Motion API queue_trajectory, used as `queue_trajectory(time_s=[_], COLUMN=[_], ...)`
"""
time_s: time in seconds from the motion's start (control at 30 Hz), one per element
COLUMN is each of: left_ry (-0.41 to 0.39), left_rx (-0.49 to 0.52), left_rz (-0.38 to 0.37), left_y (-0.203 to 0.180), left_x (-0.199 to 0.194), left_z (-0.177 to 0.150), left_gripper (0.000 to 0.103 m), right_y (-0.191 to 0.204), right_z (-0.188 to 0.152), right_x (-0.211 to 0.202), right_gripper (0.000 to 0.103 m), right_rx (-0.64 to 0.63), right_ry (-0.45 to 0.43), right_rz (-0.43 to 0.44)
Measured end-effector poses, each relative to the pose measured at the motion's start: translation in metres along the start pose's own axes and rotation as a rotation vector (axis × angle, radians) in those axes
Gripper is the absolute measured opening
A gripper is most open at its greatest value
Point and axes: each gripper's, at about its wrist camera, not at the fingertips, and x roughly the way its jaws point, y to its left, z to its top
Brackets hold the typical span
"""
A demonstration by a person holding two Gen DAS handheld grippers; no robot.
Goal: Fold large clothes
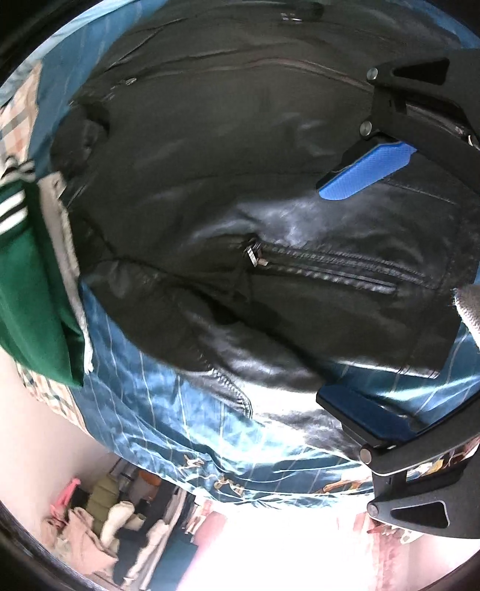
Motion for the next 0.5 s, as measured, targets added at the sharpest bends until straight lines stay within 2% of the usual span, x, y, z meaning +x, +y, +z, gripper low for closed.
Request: queue_trajectory(time_s=[0.13, 0.2, 0.23, 0.27, 0.33, 0.4, 0.47, 0.5], left_ry=[0.006, 0.017, 0.025, 0.032, 0.044, 0.05, 0.067, 0.082], left_rx=[-0.055, -0.089, -0.113, -0.136, -0.201, -0.267, -0.33, -0.371], left_rz=[0.01, 0.02, 0.028, 0.039, 0.066, 0.105, 0.141, 0.165], left_y=[0.027, 0.044, 0.056, 0.067, 0.096, 0.129, 0.161, 0.183], left_x=[0.006, 0.013, 0.018, 0.023, 0.032, 0.041, 0.051, 0.057], left_z=[0.006, 0.007, 0.008, 0.008, 0.006, 0.003, -0.004, -0.011], left_gripper=[0.103, 0.103, 0.103, 0.103, 0.103, 0.103, 0.103, 0.103], right_y=[0.104, 0.155, 0.189, 0.206, 0.257, 0.29, 0.311, 0.303], right_z=[-0.032, -0.061, -0.087, -0.105, -0.165, -0.228, -0.3, -0.336], right_x=[-0.01, -0.004, 0.005, 0.01, 0.036, 0.061, 0.085, 0.084], right_gripper=[0.006, 0.006, 0.006, 0.006, 0.006, 0.006, 0.006, 0.006], right_rx=[-0.25, -0.372, -0.465, -0.521, -0.682, -0.82, -0.965, -1.041], right_ry=[0.029, 0.069, 0.106, 0.126, 0.203, 0.268, 0.329, 0.346], right_rz=[0.085, 0.12, 0.14, 0.149, 0.168, 0.174, 0.174, 0.169])
